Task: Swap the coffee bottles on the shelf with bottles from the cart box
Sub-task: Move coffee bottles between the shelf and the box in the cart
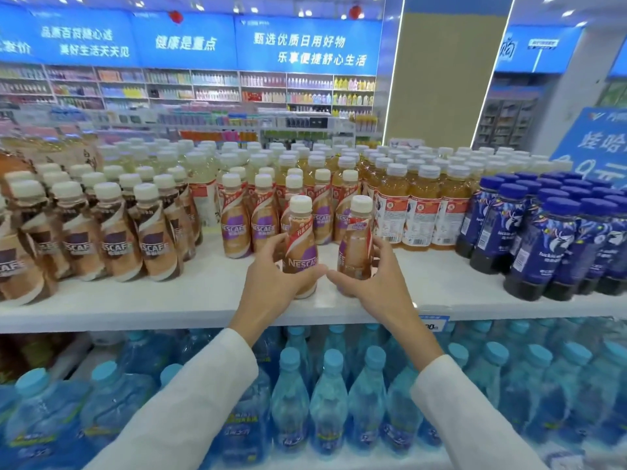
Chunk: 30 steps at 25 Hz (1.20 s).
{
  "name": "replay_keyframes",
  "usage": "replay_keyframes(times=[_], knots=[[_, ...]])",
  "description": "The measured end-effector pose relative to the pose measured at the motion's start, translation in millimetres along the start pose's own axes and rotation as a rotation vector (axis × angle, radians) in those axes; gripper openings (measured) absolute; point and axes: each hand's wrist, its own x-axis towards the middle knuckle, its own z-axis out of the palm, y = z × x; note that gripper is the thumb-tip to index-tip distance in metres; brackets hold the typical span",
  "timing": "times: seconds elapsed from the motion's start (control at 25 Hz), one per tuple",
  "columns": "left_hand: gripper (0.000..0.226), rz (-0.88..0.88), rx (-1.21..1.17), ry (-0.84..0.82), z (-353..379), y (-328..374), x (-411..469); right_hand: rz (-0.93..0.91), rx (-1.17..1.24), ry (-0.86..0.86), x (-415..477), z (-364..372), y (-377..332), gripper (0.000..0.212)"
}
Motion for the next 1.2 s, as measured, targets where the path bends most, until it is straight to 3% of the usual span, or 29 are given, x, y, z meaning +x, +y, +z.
replay_keyframes(times=[0.12,0.2,0.36,0.56,0.68,0.92,1.2], knots=[[0.088,0.005,0.146,0.046,-0.2,-5.3,-1.6,0.014,-0.166,0.179,0.6,11.4,-2.6,0.086],[0.084,-0.004,0.139,0.015,-2.9,-7.5,1.5,0.031,-0.071,0.133,3.0,12.5,-1.3,0.075],[0.075,0.017,0.097,-0.067,-8.6,-8.1,7.5,0.076,0.130,-0.161,8.3,0.2,0.1,0.066],[0.063,0.020,-0.002,-0.103,-7.2,-7.1,3.8,0.029,0.020,0.015,-4.4,8.1,3.7,0.070],[0.059,-0.006,-0.047,-0.086,2.7,-8.1,4.4,0.030,0.031,0.004,-3.6,6.3,8.7,0.066],[0.057,0.018,0.116,0.138,46.1,-1.4,14.9,-0.012,-0.054,-0.093,28.6,-13.5,4.8,0.058],[0.044,0.002,0.178,0.269,84.4,-0.6,50.2,-0.052,-0.062,-0.168,77.4,-16.4,12.8,0.055]])
